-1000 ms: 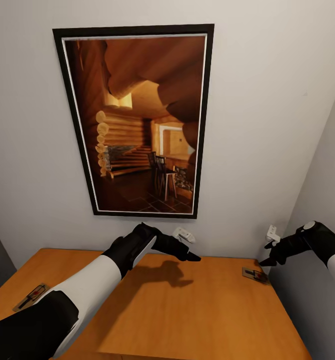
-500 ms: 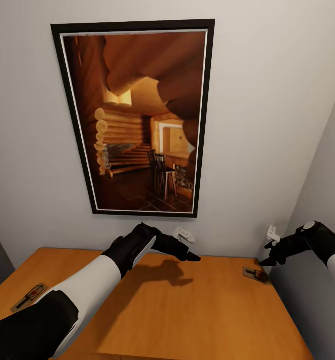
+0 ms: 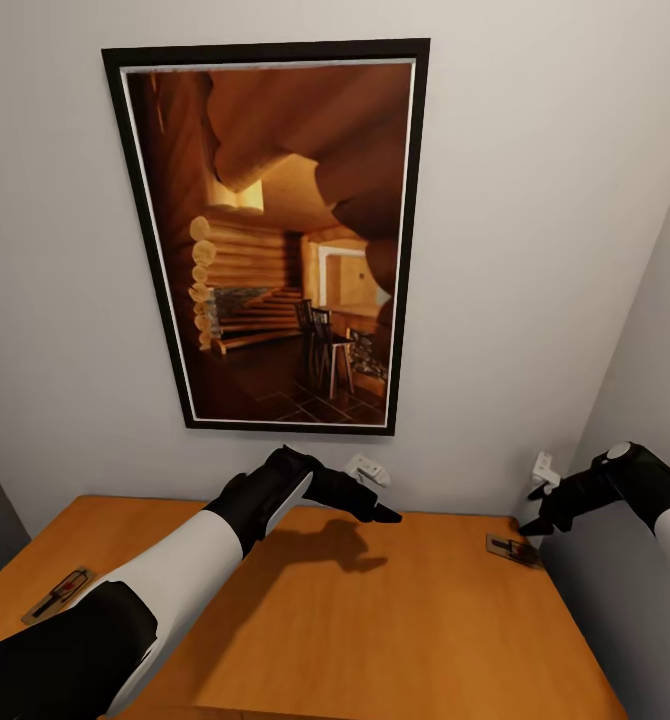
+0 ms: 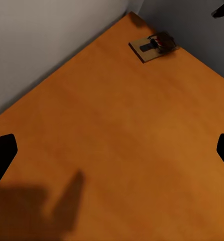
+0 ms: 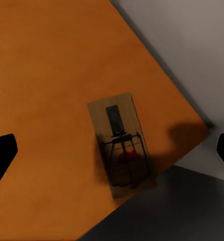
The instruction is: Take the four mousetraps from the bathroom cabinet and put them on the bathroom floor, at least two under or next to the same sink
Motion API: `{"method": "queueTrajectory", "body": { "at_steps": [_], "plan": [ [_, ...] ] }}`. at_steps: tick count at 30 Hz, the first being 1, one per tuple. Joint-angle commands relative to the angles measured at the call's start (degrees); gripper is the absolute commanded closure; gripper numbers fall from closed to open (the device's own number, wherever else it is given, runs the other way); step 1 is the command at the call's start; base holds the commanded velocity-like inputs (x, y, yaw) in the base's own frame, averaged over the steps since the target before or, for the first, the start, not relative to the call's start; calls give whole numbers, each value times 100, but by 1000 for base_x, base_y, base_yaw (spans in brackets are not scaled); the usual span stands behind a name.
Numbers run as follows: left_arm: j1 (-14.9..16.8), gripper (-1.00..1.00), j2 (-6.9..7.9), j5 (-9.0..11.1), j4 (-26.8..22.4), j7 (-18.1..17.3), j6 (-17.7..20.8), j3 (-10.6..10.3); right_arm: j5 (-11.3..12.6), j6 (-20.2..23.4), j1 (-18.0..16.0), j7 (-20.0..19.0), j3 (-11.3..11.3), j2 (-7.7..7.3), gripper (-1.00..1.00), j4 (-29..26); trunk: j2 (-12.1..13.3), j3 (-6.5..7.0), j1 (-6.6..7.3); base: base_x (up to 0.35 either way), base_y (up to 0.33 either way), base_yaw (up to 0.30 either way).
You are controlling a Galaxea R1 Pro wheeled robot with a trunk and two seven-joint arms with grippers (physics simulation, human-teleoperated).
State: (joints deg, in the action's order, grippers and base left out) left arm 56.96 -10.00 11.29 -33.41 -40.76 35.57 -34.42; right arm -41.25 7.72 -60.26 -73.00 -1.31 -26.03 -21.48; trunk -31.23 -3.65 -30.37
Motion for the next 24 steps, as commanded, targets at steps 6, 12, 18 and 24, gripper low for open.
{"method": "queueTrajectory", "body": {
  "at_steps": [6,12,18,24],
  "plan": [
    [8,-100,0,49,1,9,46,-12,9,55,-4,-255,-10,0,-100,-13,-11,-12,-3,0,0,0],
    [8,-100,0,49,1,11,46,-8,15,54,-4,-305,-12,0,-100,-14,-11,-12,-3,0,0,0],
    [8,-100,0,49,1,13,46,-10,17,54,-4,-298,-10,-3,-100,-14,-11,-12,-3,0,0,0],
    [8,-100,0,49,1,15,46,-9,14,54,-4,-278,-14,-4,-100,-15,-11,-12,-3,0,0,0]
  ]
}}
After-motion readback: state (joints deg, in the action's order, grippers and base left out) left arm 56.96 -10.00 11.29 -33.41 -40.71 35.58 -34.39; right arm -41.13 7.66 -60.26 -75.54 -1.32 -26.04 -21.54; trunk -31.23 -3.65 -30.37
